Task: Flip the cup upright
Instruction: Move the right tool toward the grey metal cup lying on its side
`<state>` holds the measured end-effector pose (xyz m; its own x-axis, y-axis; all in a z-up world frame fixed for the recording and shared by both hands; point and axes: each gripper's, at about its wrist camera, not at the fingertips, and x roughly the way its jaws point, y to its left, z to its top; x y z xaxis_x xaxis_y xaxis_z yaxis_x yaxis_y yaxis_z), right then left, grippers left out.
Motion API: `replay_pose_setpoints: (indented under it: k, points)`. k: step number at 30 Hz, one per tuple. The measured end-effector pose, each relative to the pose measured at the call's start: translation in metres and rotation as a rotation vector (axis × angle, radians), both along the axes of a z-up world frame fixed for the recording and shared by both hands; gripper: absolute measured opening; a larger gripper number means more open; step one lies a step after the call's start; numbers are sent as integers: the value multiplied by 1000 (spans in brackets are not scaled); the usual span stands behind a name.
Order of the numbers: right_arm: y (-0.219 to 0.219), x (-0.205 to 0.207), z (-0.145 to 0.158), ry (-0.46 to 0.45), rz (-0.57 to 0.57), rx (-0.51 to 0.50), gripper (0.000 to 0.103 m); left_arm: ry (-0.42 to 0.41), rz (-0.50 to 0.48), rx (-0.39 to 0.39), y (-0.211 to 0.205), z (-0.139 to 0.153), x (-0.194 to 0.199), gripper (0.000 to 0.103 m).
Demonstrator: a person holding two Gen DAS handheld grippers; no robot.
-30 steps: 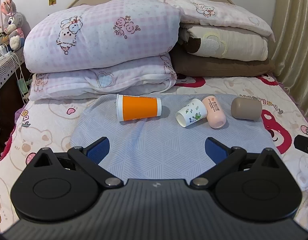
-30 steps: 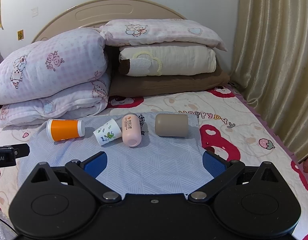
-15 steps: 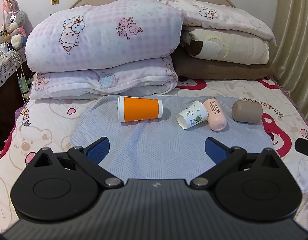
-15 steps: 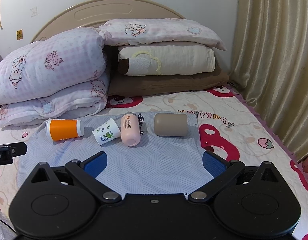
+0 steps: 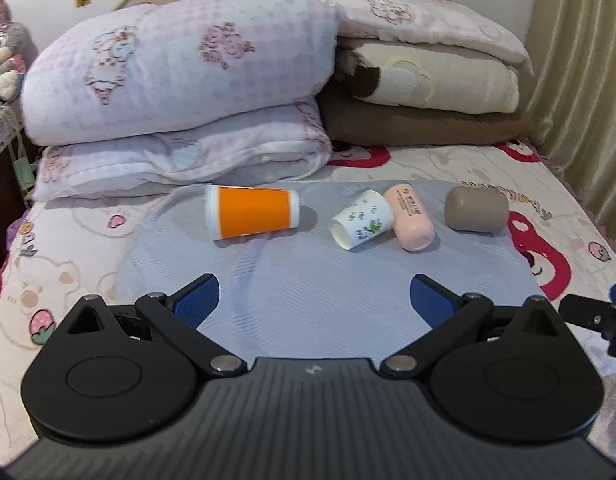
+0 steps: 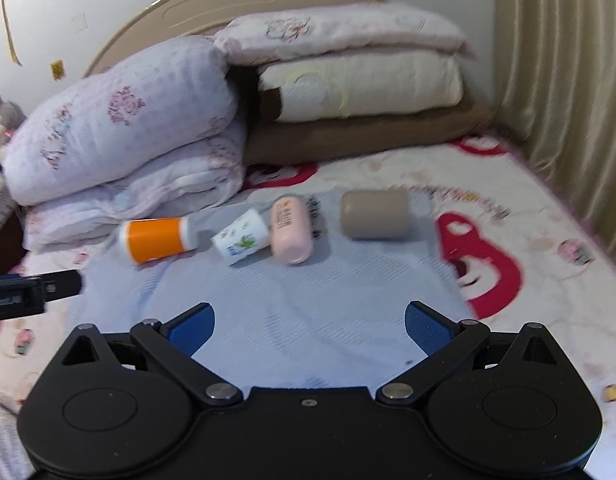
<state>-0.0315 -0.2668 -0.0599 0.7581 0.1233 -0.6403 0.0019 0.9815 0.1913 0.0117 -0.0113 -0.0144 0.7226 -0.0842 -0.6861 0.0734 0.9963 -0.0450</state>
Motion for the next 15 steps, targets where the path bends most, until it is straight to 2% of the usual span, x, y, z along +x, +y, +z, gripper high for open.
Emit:
replay_pose_setpoints:
  k: [3, 5, 10, 15]
  points:
    - [-13, 8, 1, -3, 41, 75, 103, 21, -90, 14, -17, 1, 16, 103]
    - [-21, 17, 1, 7, 63, 110, 103, 43, -159, 51, -35, 3, 32, 103]
    - [-44, 45, -7, 75, 59, 215, 103, 86, -285, 95, -70, 6, 78, 103]
    - [-75, 79, -32, 179, 9, 422, 102, 111, -387, 124, -103, 3, 129, 103]
